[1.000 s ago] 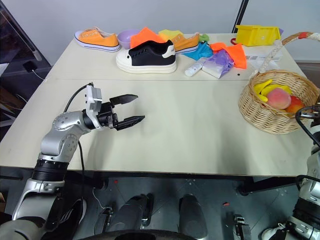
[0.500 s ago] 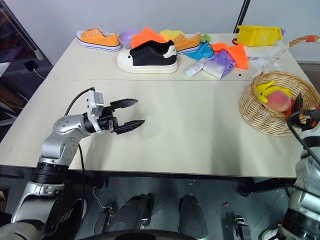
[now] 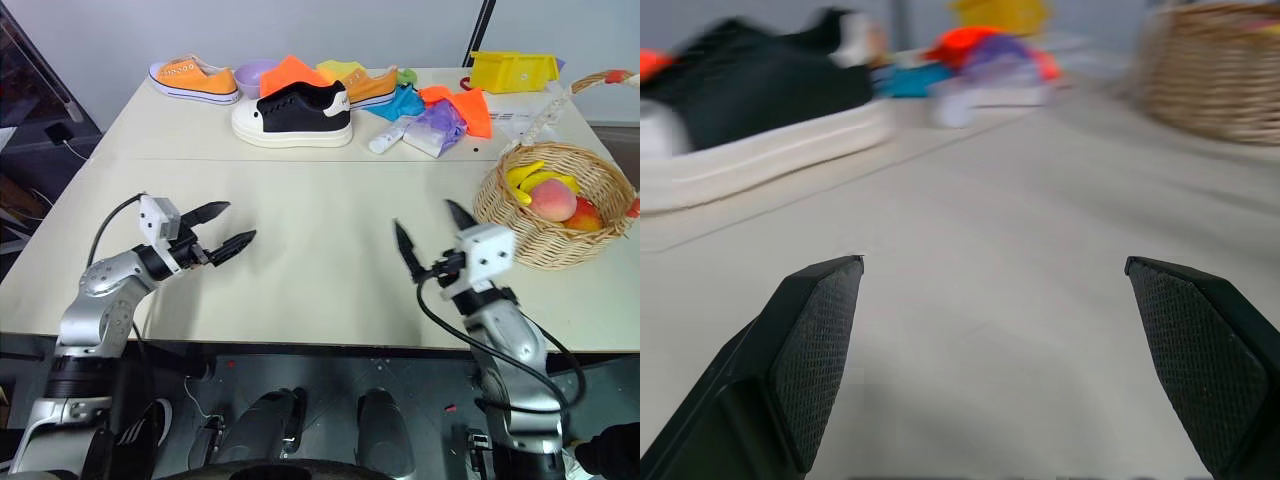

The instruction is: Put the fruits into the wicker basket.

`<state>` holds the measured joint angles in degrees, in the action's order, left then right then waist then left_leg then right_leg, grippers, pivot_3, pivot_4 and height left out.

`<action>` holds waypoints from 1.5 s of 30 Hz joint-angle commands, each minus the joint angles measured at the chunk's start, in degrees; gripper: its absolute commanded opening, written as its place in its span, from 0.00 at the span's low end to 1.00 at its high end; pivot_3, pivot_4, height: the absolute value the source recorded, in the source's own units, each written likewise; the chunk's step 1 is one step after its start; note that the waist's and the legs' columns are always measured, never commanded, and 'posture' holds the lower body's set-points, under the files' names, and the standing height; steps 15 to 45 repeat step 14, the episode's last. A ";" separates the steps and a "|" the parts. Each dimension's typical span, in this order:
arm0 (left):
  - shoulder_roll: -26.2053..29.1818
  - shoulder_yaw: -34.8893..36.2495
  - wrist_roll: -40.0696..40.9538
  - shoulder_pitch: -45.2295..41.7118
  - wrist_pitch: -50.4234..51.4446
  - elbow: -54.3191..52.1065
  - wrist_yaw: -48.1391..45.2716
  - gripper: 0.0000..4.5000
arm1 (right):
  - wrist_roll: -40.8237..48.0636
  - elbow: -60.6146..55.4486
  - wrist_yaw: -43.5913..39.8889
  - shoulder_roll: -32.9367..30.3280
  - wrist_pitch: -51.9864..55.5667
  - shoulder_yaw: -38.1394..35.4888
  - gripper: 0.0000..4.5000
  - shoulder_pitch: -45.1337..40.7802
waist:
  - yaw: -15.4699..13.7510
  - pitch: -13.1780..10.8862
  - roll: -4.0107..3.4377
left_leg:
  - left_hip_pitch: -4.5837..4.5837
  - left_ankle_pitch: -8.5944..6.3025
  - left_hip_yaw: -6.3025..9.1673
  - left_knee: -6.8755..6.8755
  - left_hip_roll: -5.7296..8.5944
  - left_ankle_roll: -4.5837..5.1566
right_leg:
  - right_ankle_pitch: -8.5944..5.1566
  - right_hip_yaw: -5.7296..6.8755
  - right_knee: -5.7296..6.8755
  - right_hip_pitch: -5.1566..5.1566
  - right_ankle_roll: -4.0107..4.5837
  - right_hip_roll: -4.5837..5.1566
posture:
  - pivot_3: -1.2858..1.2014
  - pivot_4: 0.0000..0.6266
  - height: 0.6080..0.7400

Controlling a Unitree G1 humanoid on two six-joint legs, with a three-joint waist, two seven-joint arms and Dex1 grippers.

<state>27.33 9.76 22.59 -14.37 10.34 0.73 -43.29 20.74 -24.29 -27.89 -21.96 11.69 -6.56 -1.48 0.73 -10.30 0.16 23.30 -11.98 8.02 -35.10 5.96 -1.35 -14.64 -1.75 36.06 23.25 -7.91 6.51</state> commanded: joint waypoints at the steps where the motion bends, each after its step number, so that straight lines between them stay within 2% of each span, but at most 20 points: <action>1: 0.86 5.32 -0.77 1.33 0.01 -3.51 6.53 1.00 | 3.18 3.57 -8.94 -3.27 0.88 2.43 0.99 -2.91 | -0.30 0.00 0.05 | 0.01 0.00 0.03 0.01 0.00 0.00 | 0.00 0.05 0.00 0.00 0.00 0.00 | 0.52 0.24 1.00; 5: 0.70 10.33 -0.88 6.32 -0.86 -6.48 11.26 1.00 | 0.47 11.81 -18.01 -6.43 -2.64 7.27 0.99 -8.39 | -0.10 0.00 0.07 | 0.05 -0.01 0.08 0.03 0.02 0.00 | 0.00 0.16 -0.02 0.00 -0.01 0.05 | 0.52 0.24 1.00; 9: 0.28 12.62 -2.05 10.14 -1.97 -8.70 14.89 1.00 | -4.57 20.59 -18.44 -6.41 -9.16 8.46 0.99 -14.39 | -0.02 0.00 0.08 | 0.04 -0.01 0.05 0.02 0.01 -0.01 | 0.01 0.16 0.01 0.02 -0.01 0.05 | 0.52 0.24 1.00; 10: 0.17 13.06 -2.54 10.75 -2.49 -8.84 15.84 1.00 | -2.67 21.27 -18.81 -5.53 -8.02 7.81 0.99 -15.40 | -0.06 0.01 0.09 | 0.04 0.00 0.06 0.01 0.01 -0.02 | 0.01 0.16 0.02 0.02 -0.01 0.06 | 0.52 0.24 1.00; 45: -0.34 13.66 -1.93 12.27 -2.55 -10.48 17.39 1.00 | -2.06 21.88 -19.97 -4.86 -8.04 7.97 0.99 -16.44 | -0.28 0.02 0.12 | 0.06 -0.01 0.08 0.01 0.03 -0.02 | 0.01 0.17 0.00 0.00 -0.01 0.07 | 0.52 0.24 1.00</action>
